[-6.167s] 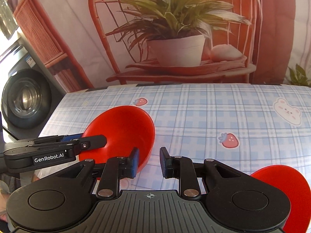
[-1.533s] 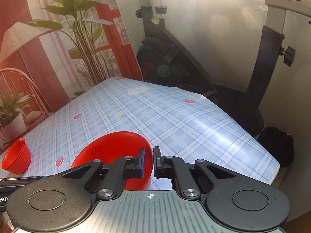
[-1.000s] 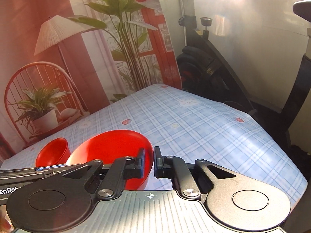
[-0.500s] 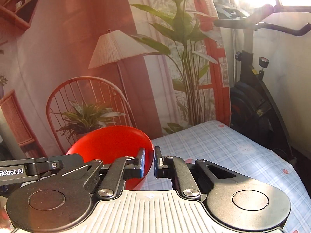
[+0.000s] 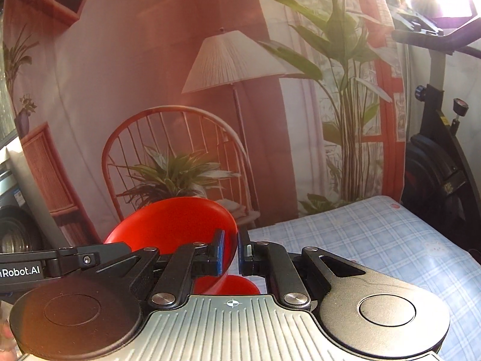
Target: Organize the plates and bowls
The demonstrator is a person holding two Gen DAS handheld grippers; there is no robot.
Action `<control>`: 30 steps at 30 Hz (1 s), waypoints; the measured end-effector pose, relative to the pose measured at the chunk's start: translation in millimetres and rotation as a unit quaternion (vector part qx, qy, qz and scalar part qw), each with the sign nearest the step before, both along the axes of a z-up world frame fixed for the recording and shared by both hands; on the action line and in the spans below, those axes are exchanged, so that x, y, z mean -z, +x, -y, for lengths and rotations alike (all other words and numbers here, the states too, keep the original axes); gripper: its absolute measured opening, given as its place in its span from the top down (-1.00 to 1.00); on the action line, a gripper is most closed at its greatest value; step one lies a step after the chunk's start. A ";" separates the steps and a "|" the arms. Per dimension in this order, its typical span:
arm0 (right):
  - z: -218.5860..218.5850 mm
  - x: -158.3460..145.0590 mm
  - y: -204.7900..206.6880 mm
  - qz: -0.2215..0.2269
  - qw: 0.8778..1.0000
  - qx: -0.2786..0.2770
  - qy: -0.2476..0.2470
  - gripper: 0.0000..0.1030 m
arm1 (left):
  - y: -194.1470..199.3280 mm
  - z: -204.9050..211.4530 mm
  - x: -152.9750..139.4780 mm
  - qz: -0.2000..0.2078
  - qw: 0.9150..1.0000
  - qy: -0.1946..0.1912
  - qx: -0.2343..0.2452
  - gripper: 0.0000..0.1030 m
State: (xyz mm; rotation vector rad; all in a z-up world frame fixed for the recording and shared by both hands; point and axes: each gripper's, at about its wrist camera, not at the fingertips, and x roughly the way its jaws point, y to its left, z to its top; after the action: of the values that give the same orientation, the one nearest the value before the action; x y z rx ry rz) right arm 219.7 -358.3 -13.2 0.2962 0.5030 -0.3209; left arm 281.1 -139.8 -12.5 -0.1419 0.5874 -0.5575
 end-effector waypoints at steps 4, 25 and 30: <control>-1.1 30.9 17.6 -0.021 1.000 -0.008 -0.009 0.84 | 20.2 0.8 28.7 -0.025 0.999 0.023 -0.004 0.52; 25.3 122.2 60.0 -0.094 0.994 -0.014 0.049 0.82 | 83.8 13.1 110.0 -0.108 0.989 0.102 0.004 0.52; 23.9 127.5 58.4 -0.102 0.993 -0.010 0.055 0.77 | 84.6 14.1 113.8 -0.113 0.988 0.105 0.007 0.52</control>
State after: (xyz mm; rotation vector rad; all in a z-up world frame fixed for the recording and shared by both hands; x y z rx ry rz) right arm 278.1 -382.2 -140.7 0.3680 0.7253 -0.3051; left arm 365.7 -153.9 -126.2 -0.0012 0.8642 -0.4922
